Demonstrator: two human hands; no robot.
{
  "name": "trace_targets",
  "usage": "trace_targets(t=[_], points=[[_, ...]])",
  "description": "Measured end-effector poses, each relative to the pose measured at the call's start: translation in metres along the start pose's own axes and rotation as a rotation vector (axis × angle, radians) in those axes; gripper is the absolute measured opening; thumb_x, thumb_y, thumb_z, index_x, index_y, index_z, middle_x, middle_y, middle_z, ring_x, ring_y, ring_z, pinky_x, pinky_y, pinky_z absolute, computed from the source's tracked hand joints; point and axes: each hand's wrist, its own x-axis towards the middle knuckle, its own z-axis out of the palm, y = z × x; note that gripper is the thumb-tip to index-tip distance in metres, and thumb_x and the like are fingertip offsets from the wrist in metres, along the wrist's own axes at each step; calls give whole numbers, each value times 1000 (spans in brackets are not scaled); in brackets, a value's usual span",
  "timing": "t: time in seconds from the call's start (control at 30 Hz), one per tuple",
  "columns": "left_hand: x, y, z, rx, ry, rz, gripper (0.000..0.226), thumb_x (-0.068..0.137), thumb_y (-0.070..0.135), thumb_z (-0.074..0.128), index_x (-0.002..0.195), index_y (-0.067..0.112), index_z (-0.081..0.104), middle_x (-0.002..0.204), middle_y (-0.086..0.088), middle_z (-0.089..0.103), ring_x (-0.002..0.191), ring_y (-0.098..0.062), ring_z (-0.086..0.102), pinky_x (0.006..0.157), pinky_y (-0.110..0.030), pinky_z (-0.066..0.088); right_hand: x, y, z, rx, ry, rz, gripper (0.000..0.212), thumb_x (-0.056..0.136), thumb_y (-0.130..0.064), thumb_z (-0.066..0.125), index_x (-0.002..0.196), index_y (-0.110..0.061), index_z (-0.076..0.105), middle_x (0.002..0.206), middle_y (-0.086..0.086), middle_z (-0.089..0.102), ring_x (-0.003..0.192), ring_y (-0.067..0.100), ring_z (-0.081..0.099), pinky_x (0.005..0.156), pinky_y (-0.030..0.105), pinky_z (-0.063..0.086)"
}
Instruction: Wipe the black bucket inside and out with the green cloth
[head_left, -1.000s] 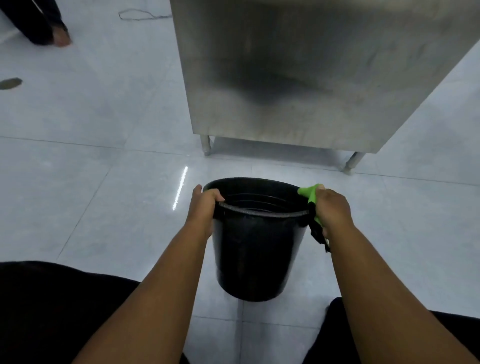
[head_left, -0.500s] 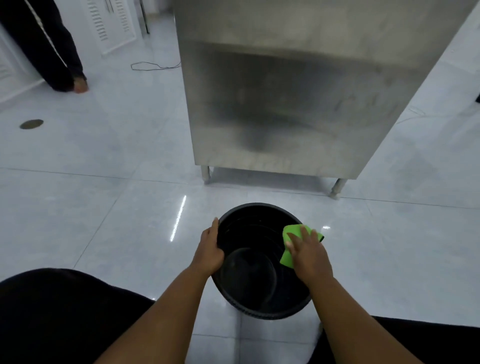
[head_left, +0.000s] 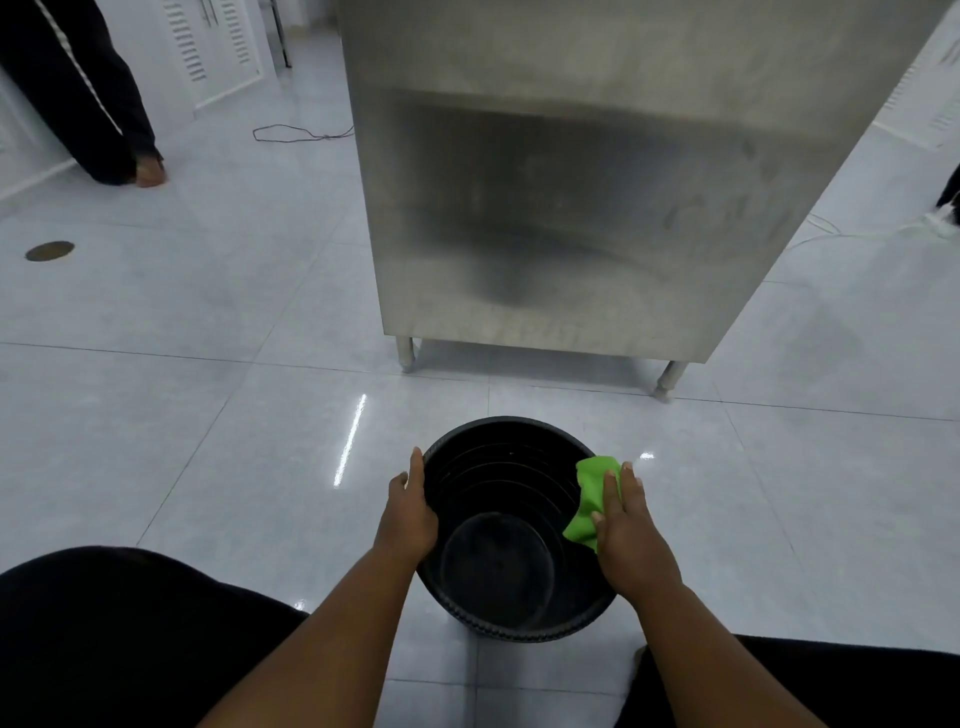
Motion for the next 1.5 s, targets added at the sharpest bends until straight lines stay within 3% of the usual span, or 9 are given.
trace_targets(t=[0.17, 0.43, 0.53, 0.67, 0.8, 0.9, 1.07, 1.23, 1.5], points=[[-5, 3, -2, 422, 52, 132, 75, 99, 46, 34, 155, 12, -1, 164, -12, -4, 151, -35, -2, 120, -47, 13, 0, -1, -7, -115, -106, 1, 77, 100, -37, 42, 155, -12, -4, 162, 11, -21, 151, 33, -12, 122, 39, 17], [-1, 20, -24, 565, -19, 203, 75, 99, 52, 26, 155, 9, -1, 164, -11, -7, 151, -31, -8, 122, -46, 4, 6, -14, -24, -187, -213, 3, 72, 99, -46, 39, 156, -14, 8, 164, 11, -14, 152, 34, -9, 123, 43, 19], [-1, 31, -37, 537, -27, 200, 73, 100, 50, 28, 155, 9, 0, 164, -10, -8, 151, -29, -8, 122, -43, 4, 4, -14, -31, -128, -248, 38, 64, 100, -31, 44, 155, -16, 15, 163, 11, -14, 152, 36, 0, 118, 40, 28], [-9, 33, -40, 560, -103, 210, 73, 101, 50, 28, 155, 10, -1, 164, -9, -8, 151, -29, -8, 122, -44, 5, -7, -10, -36, -89, -177, 148, 54, 99, -18, 39, 151, -23, 26, 164, 11, 8, 133, 33, 48, 105, 38, 44], [-20, 23, -26, 676, -217, 217, 74, 100, 50, 28, 155, 10, -2, 164, -8, -13, 151, -28, -12, 122, -46, 3, -7, -10, -44, -210, -114, 128, 42, 86, -16, 52, 128, -20, 53, 137, 7, 50, 111, 23, 62, 89, 29, 49], [-18, 26, -25, 731, -249, 202, 74, 101, 51, 26, 154, 9, -3, 163, -8, -16, 150, -28, -14, 122, -47, 2, -5, -9, -55, -238, -54, 104, 33, 86, -17, 52, 118, -20, 59, 122, 2, 59, 105, 21, 63, 81, 26, 46], [-17, 27, -27, 760, -281, 174, 75, 101, 49, 28, 154, 9, -6, 163, -8, -16, 151, -29, -14, 122, -48, 2, -9, 6, -67, -150, 48, 172, 48, 86, -18, 58, 134, -22, 54, 134, 3, 58, 113, 24, 62, 92, 31, 50], [-19, 26, -22, 747, -269, 164, 76, 101, 49, 29, 153, 9, -9, 162, -8, -19, 150, -29, -14, 123, -47, 3, -18, 16, -60, -131, -32, 235, 57, 89, -16, 49, 145, -24, 41, 139, 7, 52, 124, 25, 54, 95, 30, 45], [-17, 31, -23, 760, -246, 192, 76, 101, 49, 28, 153, 8, -7, 162, -10, -17, 151, -29, -13, 122, -46, 3, -15, 13, -46, -59, -113, 143, 51, 101, -24, 40, 151, -19, 30, 162, 16, 18, 145, 30, 32, 108, 33, 38]])
